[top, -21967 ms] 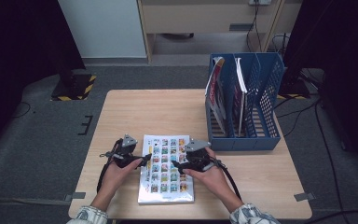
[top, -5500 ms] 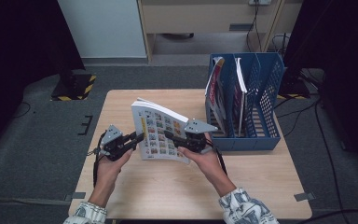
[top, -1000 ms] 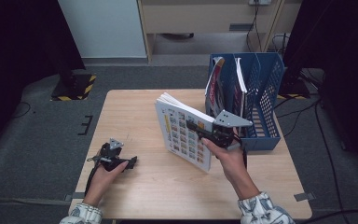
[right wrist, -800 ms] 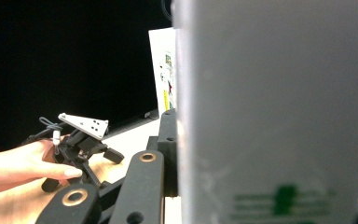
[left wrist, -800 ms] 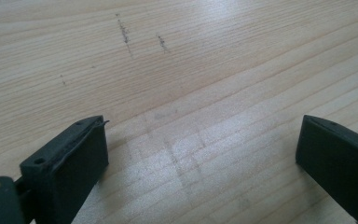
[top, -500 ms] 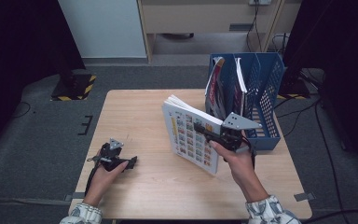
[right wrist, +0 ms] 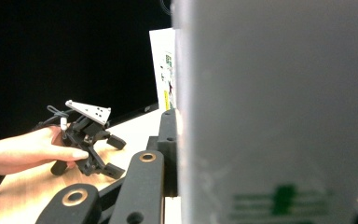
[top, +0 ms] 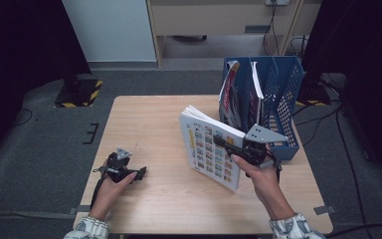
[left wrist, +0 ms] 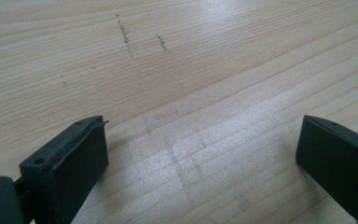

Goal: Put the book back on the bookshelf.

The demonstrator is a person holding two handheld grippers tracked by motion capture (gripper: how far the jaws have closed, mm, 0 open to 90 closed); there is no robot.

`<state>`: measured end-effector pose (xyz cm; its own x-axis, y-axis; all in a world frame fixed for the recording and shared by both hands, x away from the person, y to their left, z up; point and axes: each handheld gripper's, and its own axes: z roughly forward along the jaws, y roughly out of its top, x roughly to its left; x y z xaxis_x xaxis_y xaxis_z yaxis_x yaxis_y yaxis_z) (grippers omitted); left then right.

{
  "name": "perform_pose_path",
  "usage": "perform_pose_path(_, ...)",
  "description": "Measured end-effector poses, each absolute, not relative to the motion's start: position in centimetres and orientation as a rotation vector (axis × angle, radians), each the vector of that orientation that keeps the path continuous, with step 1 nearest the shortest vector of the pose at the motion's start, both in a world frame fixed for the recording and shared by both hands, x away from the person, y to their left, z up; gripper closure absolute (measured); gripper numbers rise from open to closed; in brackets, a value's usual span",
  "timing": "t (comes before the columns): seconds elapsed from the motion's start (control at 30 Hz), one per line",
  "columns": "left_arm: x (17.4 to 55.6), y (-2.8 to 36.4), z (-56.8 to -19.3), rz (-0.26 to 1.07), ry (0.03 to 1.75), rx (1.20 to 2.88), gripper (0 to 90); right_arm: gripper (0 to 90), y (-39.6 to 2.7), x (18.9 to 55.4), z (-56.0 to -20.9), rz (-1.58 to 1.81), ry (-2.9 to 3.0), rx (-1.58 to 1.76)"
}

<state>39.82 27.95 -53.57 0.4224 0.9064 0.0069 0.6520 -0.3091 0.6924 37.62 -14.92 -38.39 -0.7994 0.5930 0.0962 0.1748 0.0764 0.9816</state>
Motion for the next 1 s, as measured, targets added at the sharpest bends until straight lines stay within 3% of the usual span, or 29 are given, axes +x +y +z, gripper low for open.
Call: perform_pose_path(1.0, 39.8, 27.9, -53.6, 0.539, 1.312, 2.061, 1.3, 73.9, -19.1, 36.1, -38.9, 1.758, 2.002, 0.833)
